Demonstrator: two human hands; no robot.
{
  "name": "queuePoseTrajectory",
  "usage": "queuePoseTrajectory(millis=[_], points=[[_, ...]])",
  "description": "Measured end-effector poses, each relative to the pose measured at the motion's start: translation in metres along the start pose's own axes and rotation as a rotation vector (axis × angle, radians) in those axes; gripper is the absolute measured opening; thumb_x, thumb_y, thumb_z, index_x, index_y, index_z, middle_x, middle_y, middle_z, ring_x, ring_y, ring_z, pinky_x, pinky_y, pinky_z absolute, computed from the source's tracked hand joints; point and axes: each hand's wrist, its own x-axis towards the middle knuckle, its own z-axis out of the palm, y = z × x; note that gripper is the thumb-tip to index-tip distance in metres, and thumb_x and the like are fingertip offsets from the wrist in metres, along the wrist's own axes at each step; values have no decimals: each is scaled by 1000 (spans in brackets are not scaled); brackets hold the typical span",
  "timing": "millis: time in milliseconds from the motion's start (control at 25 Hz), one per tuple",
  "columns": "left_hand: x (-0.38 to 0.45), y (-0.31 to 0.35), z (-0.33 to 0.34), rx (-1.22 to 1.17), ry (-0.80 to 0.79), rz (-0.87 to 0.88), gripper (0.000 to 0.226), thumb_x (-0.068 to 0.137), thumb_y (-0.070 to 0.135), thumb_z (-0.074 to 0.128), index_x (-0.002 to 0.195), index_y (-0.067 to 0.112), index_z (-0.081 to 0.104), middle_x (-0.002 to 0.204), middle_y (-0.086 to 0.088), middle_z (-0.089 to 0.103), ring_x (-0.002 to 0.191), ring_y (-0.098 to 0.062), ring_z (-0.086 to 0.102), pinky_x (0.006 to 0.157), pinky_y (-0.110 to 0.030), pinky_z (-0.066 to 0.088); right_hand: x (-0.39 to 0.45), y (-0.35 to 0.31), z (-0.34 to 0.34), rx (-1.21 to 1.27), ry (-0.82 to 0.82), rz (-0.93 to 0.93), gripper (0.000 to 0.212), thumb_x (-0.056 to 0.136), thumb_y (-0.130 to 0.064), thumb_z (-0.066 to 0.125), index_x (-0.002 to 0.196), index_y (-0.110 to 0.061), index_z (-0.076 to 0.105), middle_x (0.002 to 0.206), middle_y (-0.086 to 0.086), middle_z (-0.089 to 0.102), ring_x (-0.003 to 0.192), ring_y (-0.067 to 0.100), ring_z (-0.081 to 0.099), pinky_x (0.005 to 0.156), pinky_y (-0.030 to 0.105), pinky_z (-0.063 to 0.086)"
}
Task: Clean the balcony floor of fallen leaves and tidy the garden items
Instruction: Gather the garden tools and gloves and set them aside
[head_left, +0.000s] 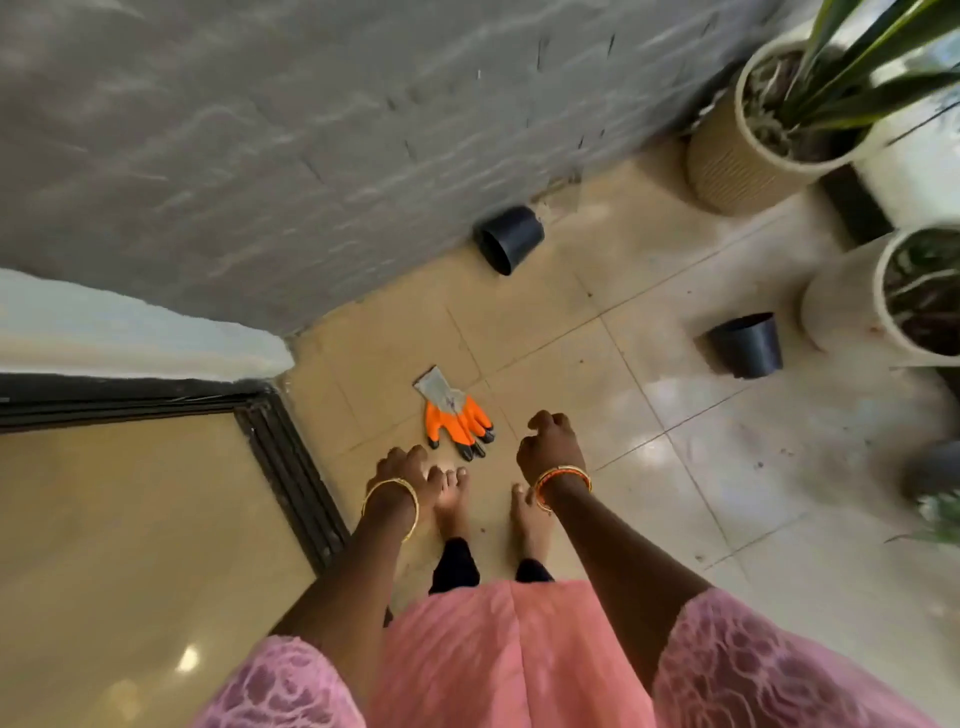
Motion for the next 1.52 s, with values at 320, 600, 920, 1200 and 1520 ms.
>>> queuePoseTrajectory(millis=[320,600,920,1200,1520], points=[[282,-26,103,-413,15,-120,40,92,28,56,115,-4,61,123,-23,60,112,-34,57,87,-32,44,222,38,178,-100,-302,12,52,88,-28,61,131,-4,44,130,21,52,118,36,50,93,36,44],[354,-26,141,-639,110,-171,47,85,40,66,102,-4,67,105,-19,68,98,-29,63,78,-29,47,261,44,260,-10,-166,72,50,79,-35,68,121,-13,51,118,16,57,109,35,53,90,42,48],[279,-9,94,-846,-186,-256,18,89,31,56,87,14,62,102,-13,59,84,-24,55,82,-40,48,179,60,184,575,-267,263,16,76,-24,70,73,-17,56,69,2,51,66,21,49,54,25,37],[98,55,47,-1016,-309,-182,19,88,15,59,105,7,63,97,-14,64,89,-25,60,77,-36,52,26,78,52,1222,-114,405,25,80,-25,70,100,-11,66,80,5,62,70,16,57,62,25,48],[-58,121,41,-742,-410,54,28,85,11,57,112,6,61,97,-15,61,87,-25,59,63,-29,51,-127,149,28,1956,-16,365,46,75,-42,70,104,-9,57,83,14,61,73,22,61,71,32,52]])
